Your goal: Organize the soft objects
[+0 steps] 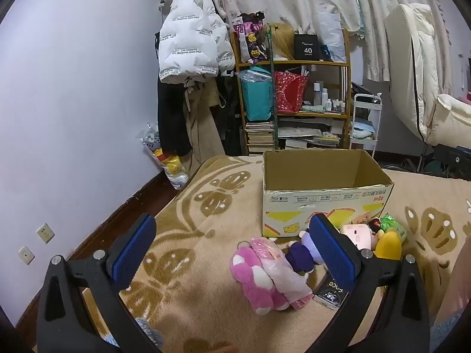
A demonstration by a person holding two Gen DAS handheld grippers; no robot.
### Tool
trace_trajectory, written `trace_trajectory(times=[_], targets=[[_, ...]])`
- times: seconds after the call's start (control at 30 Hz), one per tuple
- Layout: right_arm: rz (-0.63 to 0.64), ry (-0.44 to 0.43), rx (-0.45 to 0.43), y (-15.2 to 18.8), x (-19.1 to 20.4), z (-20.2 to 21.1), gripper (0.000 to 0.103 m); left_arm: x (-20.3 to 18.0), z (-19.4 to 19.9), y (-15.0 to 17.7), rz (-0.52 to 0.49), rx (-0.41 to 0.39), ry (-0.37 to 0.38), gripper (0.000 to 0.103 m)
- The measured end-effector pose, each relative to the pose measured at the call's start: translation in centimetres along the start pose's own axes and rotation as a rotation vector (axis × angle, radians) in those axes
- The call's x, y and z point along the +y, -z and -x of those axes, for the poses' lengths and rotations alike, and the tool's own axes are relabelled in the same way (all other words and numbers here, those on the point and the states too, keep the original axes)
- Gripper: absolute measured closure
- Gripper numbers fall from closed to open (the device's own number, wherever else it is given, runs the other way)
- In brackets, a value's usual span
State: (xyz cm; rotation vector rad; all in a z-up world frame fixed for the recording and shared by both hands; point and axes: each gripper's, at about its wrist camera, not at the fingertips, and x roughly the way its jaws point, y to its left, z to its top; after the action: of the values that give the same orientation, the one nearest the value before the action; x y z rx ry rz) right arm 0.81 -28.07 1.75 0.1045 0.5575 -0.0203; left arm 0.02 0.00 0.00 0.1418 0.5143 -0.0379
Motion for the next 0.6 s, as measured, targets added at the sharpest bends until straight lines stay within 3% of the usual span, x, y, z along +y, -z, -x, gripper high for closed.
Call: trace_trajectory(times=[0.6], targets=[[-0.004,0.002,-0.007,-0.08,-0.22,0.11,0.0,0.05,0.14,0.07,0.005,-0.014,0.001,0.0]])
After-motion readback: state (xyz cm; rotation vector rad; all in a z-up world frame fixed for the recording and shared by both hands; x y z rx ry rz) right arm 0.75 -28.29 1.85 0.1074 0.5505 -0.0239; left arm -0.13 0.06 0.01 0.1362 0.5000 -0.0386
